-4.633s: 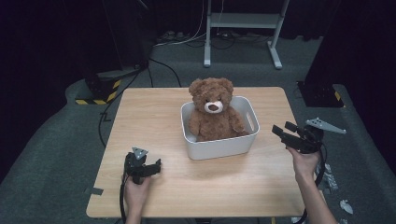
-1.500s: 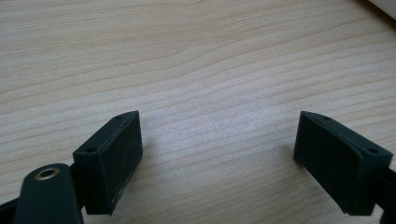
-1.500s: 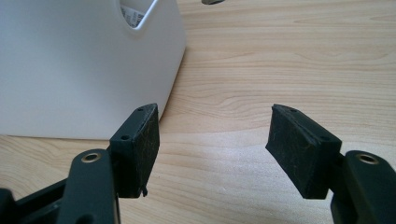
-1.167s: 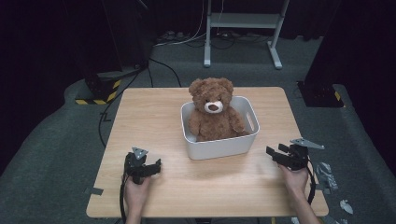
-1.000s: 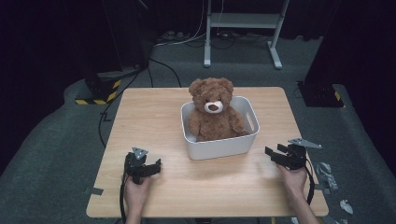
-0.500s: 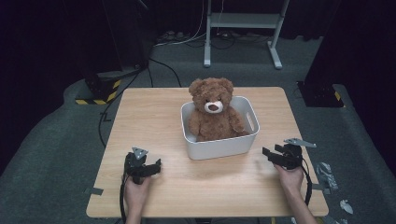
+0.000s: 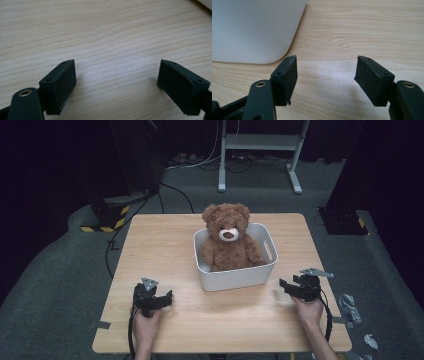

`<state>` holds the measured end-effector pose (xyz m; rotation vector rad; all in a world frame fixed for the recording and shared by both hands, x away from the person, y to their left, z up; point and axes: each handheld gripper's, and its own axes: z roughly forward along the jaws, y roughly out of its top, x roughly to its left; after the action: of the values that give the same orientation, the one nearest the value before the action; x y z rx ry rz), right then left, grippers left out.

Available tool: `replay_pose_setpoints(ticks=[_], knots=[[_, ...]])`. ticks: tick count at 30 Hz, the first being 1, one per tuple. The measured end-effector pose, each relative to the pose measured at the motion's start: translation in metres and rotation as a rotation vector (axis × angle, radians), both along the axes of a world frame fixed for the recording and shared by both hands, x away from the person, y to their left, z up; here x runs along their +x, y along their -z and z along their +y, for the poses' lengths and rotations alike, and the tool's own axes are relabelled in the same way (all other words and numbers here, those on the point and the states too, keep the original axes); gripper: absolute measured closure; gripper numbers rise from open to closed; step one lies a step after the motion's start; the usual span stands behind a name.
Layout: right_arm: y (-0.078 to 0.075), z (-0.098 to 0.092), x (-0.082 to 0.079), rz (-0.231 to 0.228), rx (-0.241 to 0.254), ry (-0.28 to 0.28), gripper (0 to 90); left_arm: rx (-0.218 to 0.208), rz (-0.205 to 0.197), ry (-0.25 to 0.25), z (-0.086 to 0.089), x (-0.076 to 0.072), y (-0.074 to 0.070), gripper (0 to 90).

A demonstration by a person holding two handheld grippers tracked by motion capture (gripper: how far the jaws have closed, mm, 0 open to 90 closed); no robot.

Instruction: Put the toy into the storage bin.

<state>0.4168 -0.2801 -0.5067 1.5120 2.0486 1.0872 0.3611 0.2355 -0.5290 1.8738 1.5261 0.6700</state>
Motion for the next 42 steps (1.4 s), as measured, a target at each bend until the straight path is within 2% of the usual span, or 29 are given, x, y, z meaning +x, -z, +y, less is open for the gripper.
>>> replay_pose_setpoints(ticks=[19, 22, 27, 30, 31, 37, 39, 42], knots=[[0.01, 0.006, 0.005, 0.032, -0.067, 0.015, 34.3, 0.0, 0.0, 0.0, 0.0, 0.0, 0.0, 15.3], [0.011, 0.007, 0.006, 0.06, -0.064, 0.023, 34.3, 0.0, 0.0, 0.0, 0.0, 0.0, 0.0, 15.3], [0.013, 0.009, 0.006, 0.034, -0.095, 0.028, 32.3, -0.001, 0.001, -0.002, 0.0, -0.001, 0.0, 15.5], [0.016, 0.017, 0.003, -0.006, -0.173, 0.032, 31.6, -0.001, 0.001, -0.002, 0.0, -0.001, 0.0, 15.5], [0.015, 0.017, 0.003, 0.006, -0.173, 0.019, 31.5, -0.001, 0.001, -0.003, 0.0, -0.001, 0.0, 15.5], [0.015, 0.017, 0.002, 0.008, -0.17, 0.022, 31.4, -0.001, 0.001, -0.002, 0.0, -0.001, 0.0, 15.5], [0.016, 0.018, 0.003, -0.008, -0.171, 0.03, 31.4, -0.001, 0.001, -0.002, 0.0, -0.001, 0.0, 15.5], [0.016, 0.018, 0.003, -0.008, -0.171, 0.03, 31.4, -0.001, 0.0, -0.002, 0.0, -0.001, 0.0, 15.5]])
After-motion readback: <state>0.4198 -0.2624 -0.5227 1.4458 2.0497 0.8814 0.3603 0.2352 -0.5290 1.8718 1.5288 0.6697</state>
